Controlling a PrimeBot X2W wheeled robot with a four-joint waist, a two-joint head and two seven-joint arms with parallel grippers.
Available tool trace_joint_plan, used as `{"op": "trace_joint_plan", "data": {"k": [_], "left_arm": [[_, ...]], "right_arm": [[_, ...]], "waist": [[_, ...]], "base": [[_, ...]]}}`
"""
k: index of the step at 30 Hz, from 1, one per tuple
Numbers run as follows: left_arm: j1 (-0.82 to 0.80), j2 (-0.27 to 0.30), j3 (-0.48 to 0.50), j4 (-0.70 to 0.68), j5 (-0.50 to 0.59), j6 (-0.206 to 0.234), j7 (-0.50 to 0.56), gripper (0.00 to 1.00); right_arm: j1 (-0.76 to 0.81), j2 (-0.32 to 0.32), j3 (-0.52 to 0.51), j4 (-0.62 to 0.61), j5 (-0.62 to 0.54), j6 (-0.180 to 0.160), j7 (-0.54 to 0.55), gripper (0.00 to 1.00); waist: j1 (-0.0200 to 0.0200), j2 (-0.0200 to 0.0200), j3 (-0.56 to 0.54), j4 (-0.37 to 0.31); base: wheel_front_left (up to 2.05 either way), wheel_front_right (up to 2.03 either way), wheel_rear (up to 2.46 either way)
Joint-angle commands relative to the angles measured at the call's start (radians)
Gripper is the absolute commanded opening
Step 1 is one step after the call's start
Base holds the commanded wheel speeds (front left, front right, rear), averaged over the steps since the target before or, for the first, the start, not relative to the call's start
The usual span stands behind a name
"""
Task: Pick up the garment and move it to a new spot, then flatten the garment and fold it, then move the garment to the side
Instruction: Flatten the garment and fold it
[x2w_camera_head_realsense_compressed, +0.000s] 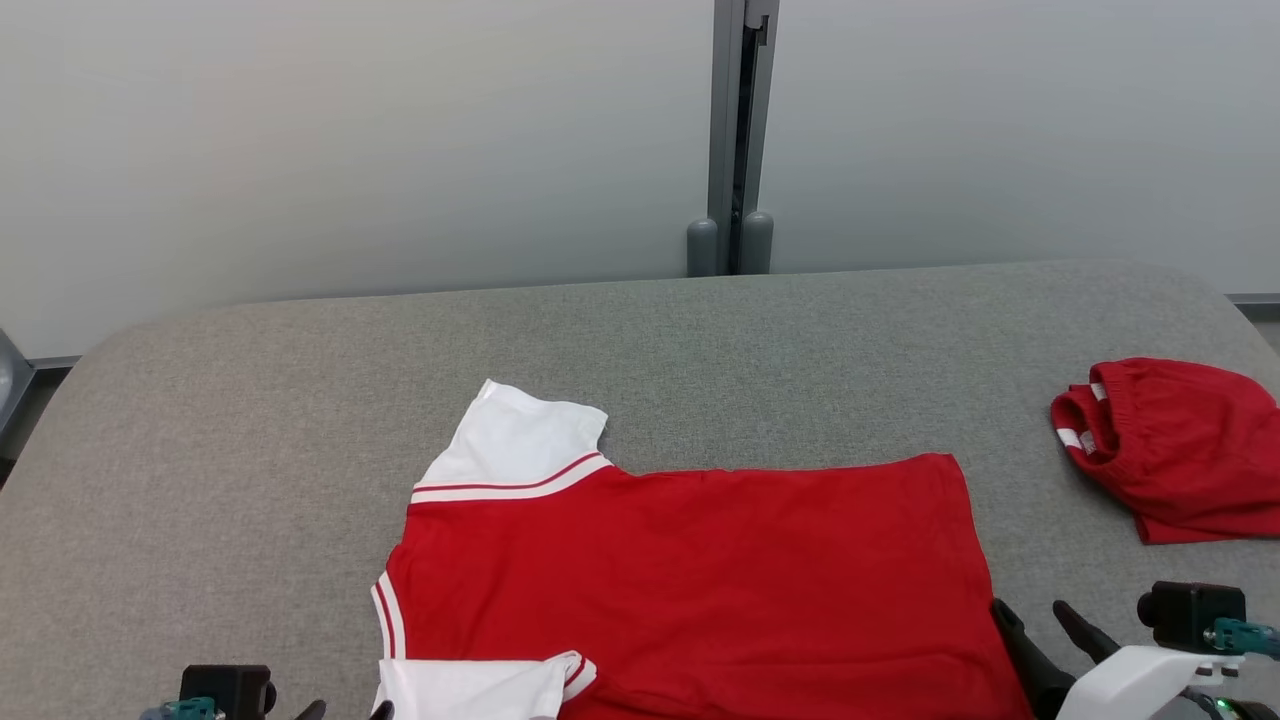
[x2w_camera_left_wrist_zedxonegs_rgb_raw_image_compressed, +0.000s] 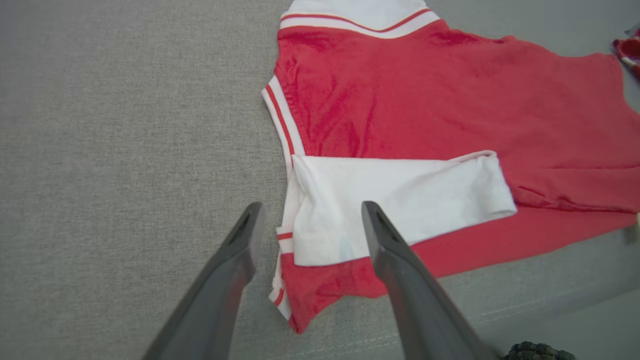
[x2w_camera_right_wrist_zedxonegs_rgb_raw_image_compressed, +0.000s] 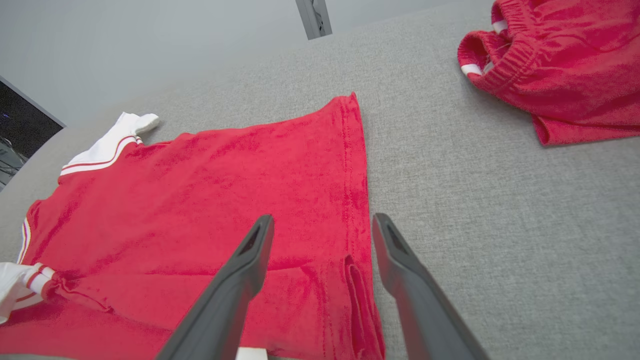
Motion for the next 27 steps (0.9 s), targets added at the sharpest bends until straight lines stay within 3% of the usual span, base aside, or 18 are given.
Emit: {"op": "trace_joint_plan", "data": {"k": [1, 17, 23, 27], "left_arm": [[-0.021, -0.002, 0.006, -0.01, 0.014, -0.003, -0.032, 1.0], [-0.108, -0.073, 0.072, -0.006, 0.103, 0.001, -0.442, 1.0], [-0.133, -0.1, 0.078, 0.014, 0.127, -0.015, -0.566, 1.0], [-0.128, -0.121, 0.067, 0.052, 0.129, -0.028, -0.594, 1.0]], "right_arm": [[-0.009, 0.0, -0.01, -0.015, -0.009, 0.0, -0.033, 1.0], [-0.084, 0.027, -0.043, -0.114, -0.082, 0.0, -0.394, 1.0], [-0.078, 0.02, -0.022, -0.114, -0.149, 0.0, -0.449, 1.0], [-0.061, 0.025, -0.015, -0.101, -0.171, 0.0, -0.472, 1.0]], "waist": [[0.0, -0.0001, 0.0, 0.001], [0.0, -0.0001, 0.002, -0.007], [0.0, -0.0001, 0.001, -0.004], [0.0, -0.0001, 0.002, -0.001]], "base": [[0.0, 0.0, 0.0], [0.0, 0.0, 0.0], [0.0, 0.0, 0.0], [0.0, 0.0, 0.0]]}}
